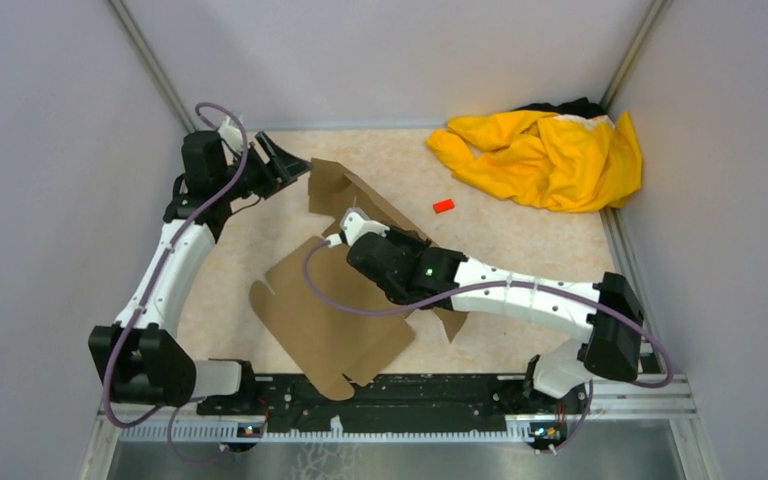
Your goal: Fold the paper box
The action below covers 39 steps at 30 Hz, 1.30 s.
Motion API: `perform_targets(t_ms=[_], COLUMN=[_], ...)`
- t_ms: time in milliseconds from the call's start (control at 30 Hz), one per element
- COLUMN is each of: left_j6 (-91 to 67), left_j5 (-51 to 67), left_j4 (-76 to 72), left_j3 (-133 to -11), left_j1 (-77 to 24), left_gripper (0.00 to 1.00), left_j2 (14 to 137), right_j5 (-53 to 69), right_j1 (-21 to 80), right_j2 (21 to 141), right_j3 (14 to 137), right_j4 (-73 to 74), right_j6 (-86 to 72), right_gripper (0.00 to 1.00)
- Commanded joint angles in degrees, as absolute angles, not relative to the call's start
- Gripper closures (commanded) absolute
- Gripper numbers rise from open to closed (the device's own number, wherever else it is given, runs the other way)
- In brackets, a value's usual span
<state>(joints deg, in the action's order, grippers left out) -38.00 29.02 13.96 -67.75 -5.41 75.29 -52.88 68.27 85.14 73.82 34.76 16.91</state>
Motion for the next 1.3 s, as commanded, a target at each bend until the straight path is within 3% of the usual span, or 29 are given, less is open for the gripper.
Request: perform_targets(t_ms=[0,233,467,700,1000,1267], left_j6=[-36.6,-38.1,-39.7,-39.3,-40.7,-38.6], left_j5=[30.5,34.5,41.9,44.4,44.2,46.9], left_j4=[7.1,-5.3,-12.6,-19.1,-24.0,-30.3], left_j3=[-63.8,-56.2,-60.6,-65.1,-71.7,-74.3], left_j1=[-2.4,1.9,2.2,2.3,2.3,-1.4], left_gripper=[0.31,0.28,0.29,0.24,0.42,0.43], left_j2=[75.3,83.2,99.9,107.2,116.2,121.2], right_j5=[-60.8,-64.5,-64.0,-62.9,-62.5,-62.0], right_j1=[69.5,70.4,70.6,71.5,72.9,73.7], right_j2=[80.8,77.1,77.0,76.7,76.0,75.9], right_j3=[71.2,63.1,60.5,59.9,58.6,57.4], right_j4=[33.2,27.6,23.6,22.4,21.5,20.0], right_j6=[16.9,18.3,20.8,21.4,21.8,22.1], right_gripper=[1.0,1.0,1.0,1.0,1.0,1.0])
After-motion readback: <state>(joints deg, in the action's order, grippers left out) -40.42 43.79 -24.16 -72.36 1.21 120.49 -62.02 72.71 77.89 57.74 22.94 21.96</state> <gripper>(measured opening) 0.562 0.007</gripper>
